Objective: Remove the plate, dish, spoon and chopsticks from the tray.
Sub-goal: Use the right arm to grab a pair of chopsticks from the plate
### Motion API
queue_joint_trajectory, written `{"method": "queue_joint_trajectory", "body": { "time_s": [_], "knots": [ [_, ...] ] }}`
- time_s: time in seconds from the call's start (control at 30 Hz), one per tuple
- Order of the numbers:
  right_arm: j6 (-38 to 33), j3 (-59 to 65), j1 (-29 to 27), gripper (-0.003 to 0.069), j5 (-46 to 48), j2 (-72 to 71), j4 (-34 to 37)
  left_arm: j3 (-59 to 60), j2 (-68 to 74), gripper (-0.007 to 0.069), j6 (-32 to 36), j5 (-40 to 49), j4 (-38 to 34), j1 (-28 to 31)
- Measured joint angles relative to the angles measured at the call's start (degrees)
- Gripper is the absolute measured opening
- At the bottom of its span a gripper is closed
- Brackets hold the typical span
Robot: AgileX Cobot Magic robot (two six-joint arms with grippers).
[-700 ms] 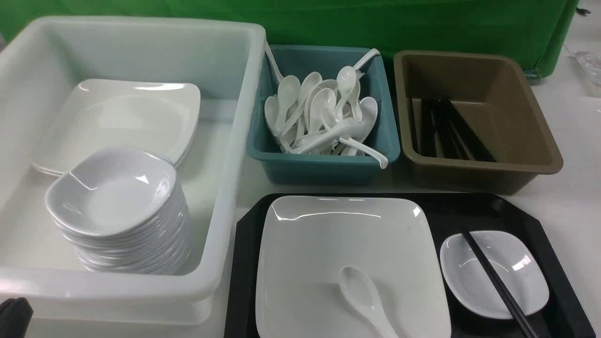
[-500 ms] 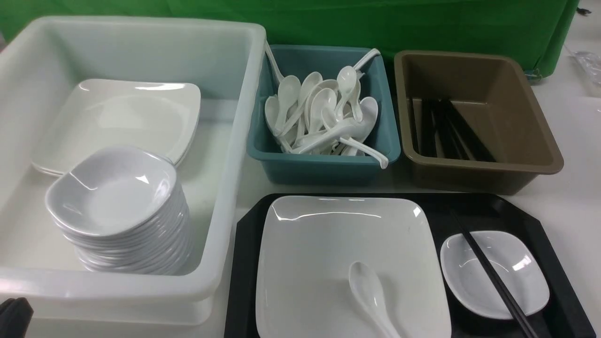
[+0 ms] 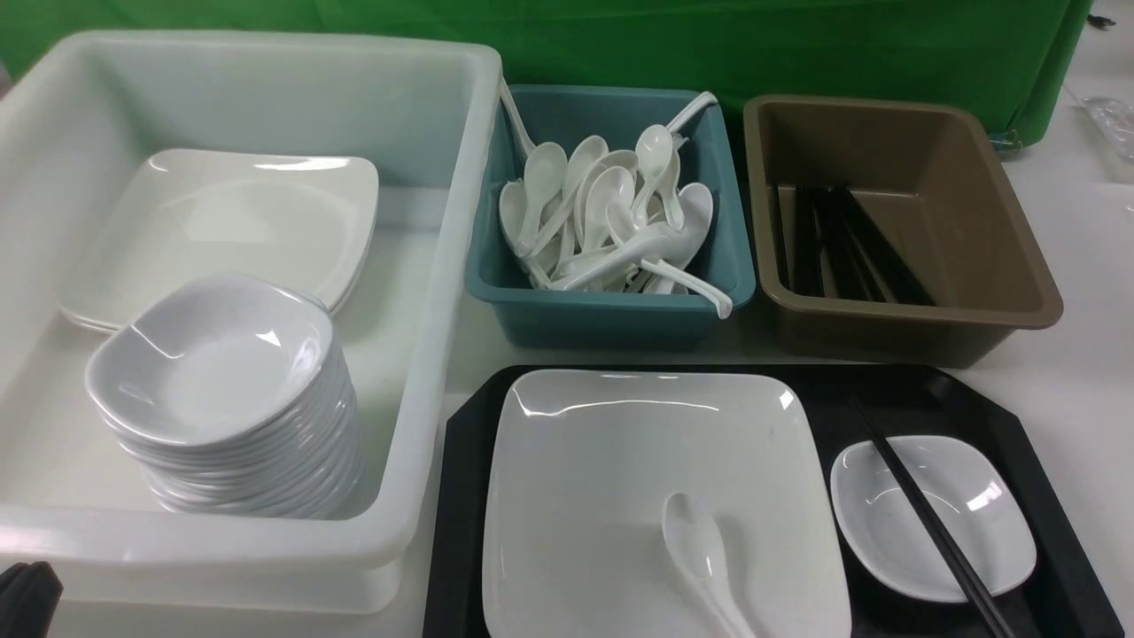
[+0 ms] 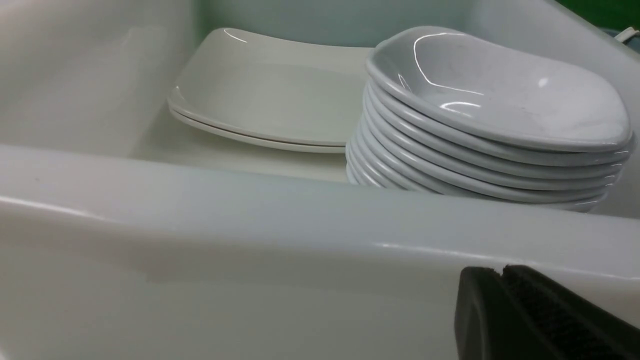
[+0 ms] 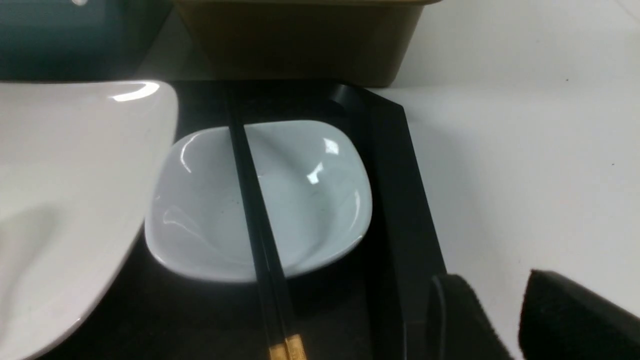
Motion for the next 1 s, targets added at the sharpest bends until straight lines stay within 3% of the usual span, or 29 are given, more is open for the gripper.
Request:
{"method": "queue_joint_trajectory", "body": {
  "time_s": [0.17,0.23,0.33,0.43,0.57,0.73,0.77,0.83,0.9,1.0],
  "knots": [
    [0.0,0.0,0.0,0.0242,0.0,0.0,0.0,0.0,0.0,0.0018,-0.92,-3.46,-4.61,0.0],
    [0.0,0.0,0.0,0.0242,0.0,0.0,0.0,0.0,0.0,0.0018,-4.63,-10.32,-15.71,0.0],
    [0.0,0.0,0.0,0.0242,0.0,0.0,0.0,0.0,0.0,0.0018,-7.99,-18.1,-26.44,0.0],
    [0.0,0.0,0.0,0.0242,0.0,0.0,0.0,-0.07,0.0,0.0018,-9.33,-20.85,-29.17,0.0],
    [0.0,0.0,0.0,0.0242,0.0,0.0,0.0,-7.09,1.1,0.0018,-7.43,-8.41,-26.36,0.0],
    [0.0,0.0,0.0,0.0242,0.0,0.0,0.0,-20.64,12.92,0.0018,5.1,6.84,-24.33,-0.2],
    [0.0,0.0,0.0,0.0242,0.0,0.0,0.0,-21.19,12.91,0.0018,5.1,6.84,-24.38,-0.26],
    [0.0,0.0,0.0,0.0242,0.0,0.0,0.0,-28.49,21.69,0.0018,11.34,13.53,-25.09,-3.26],
    [0.0,0.0,0.0,0.0242,0.0,0.0,0.0,-31.17,24.33,0.0018,13.05,15.62,-25.43,-5.53],
    [0.0,0.0,0.0,0.0242,0.0,0.0,0.0,-36.26,32.38,0.0018,16.66,17.86,-25.21,-13.39]
  ]
}}
